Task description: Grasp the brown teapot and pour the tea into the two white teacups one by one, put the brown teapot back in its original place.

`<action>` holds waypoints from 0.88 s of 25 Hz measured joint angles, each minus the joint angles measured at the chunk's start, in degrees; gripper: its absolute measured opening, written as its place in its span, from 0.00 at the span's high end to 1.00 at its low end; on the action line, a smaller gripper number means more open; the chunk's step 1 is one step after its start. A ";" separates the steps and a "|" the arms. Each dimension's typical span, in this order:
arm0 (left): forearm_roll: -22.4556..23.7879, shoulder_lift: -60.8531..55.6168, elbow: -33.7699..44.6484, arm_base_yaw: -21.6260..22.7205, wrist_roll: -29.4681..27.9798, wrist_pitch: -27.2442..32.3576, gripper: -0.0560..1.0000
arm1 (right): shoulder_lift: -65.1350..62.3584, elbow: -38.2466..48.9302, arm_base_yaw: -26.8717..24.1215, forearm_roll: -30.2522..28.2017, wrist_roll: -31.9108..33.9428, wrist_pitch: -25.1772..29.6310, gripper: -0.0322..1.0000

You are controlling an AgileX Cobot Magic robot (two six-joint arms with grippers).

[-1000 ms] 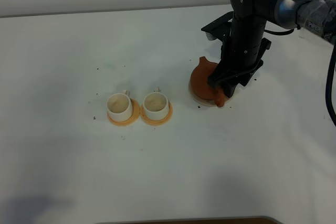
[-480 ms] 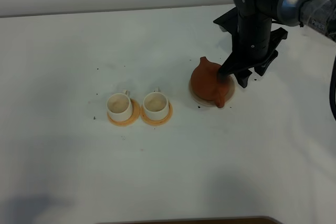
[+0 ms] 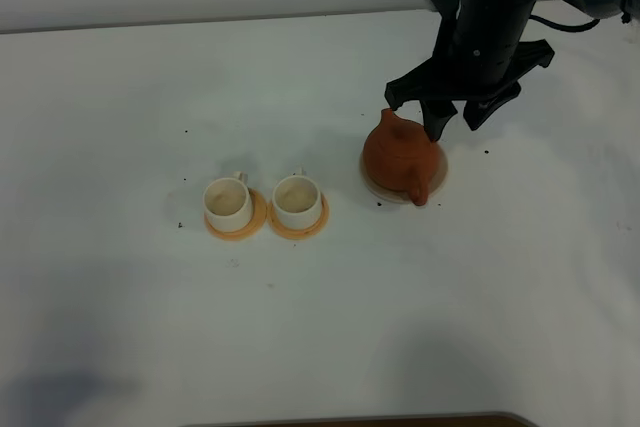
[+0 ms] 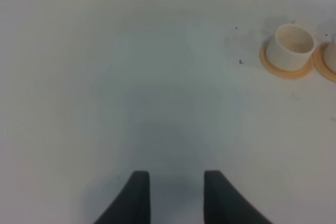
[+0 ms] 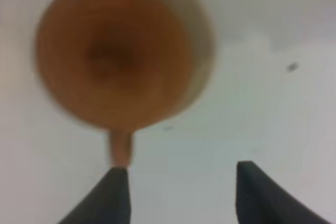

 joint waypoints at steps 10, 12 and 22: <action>0.00 0.00 0.00 0.00 0.00 0.00 0.67 | -1.24 3.15 1.92 3.47 0.38 0.19 0.53; 0.00 0.00 0.00 0.00 0.00 0.00 0.67 | -0.28 3.15 2.01 2.97 0.20 0.19 0.53; 0.00 0.00 0.00 0.00 0.00 0.00 0.67 | 3.50 2.79 2.48 -0.91 -1.55 0.19 0.53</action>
